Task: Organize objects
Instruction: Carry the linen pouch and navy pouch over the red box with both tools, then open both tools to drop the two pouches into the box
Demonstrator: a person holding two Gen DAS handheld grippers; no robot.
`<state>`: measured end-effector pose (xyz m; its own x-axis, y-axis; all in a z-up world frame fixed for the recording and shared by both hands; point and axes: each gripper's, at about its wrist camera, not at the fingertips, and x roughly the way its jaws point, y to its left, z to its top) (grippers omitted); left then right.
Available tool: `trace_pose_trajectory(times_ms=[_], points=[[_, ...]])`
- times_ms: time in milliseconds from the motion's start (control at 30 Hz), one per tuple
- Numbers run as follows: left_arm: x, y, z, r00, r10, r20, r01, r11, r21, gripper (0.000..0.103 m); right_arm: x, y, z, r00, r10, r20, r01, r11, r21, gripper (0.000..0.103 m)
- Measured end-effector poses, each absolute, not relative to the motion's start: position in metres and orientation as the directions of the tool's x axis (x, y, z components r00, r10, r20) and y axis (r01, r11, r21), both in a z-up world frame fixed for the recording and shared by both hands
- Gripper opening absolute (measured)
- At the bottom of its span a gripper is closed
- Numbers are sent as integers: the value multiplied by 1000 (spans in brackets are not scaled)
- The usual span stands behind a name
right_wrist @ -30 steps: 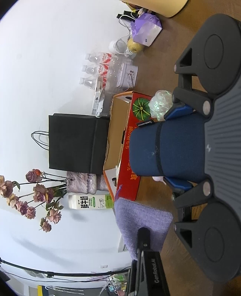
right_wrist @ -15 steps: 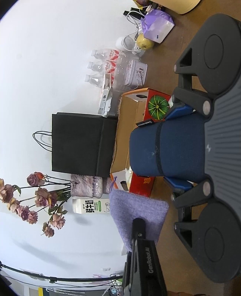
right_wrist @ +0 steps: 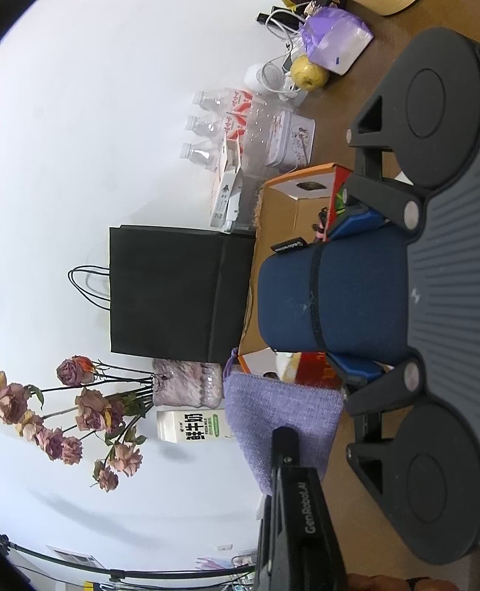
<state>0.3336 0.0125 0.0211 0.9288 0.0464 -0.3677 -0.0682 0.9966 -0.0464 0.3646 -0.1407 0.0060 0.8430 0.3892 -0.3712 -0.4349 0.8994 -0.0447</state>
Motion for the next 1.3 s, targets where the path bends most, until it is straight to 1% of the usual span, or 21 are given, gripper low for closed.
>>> trace_pose_trajectory(times_ms=[333,567,867,1300], points=[[375,25,23,929,61,-365,-87,995,-56,4,405,-128,9,847,388,-363,-429,903,-37,63],[403,29,28,937,63,-343,-89,994,-61,4,435,-125,10,854,381,-356,-417,908,-29,63],[440,38,30,940,64,-335,-94,993,-75,4,470,-114,8,851,381,-362,-418,908,-29,63],[488,46,20,930,71,-362,-104,992,-74,4,518,-102,3,854,360,-376,-397,918,-22,63]])
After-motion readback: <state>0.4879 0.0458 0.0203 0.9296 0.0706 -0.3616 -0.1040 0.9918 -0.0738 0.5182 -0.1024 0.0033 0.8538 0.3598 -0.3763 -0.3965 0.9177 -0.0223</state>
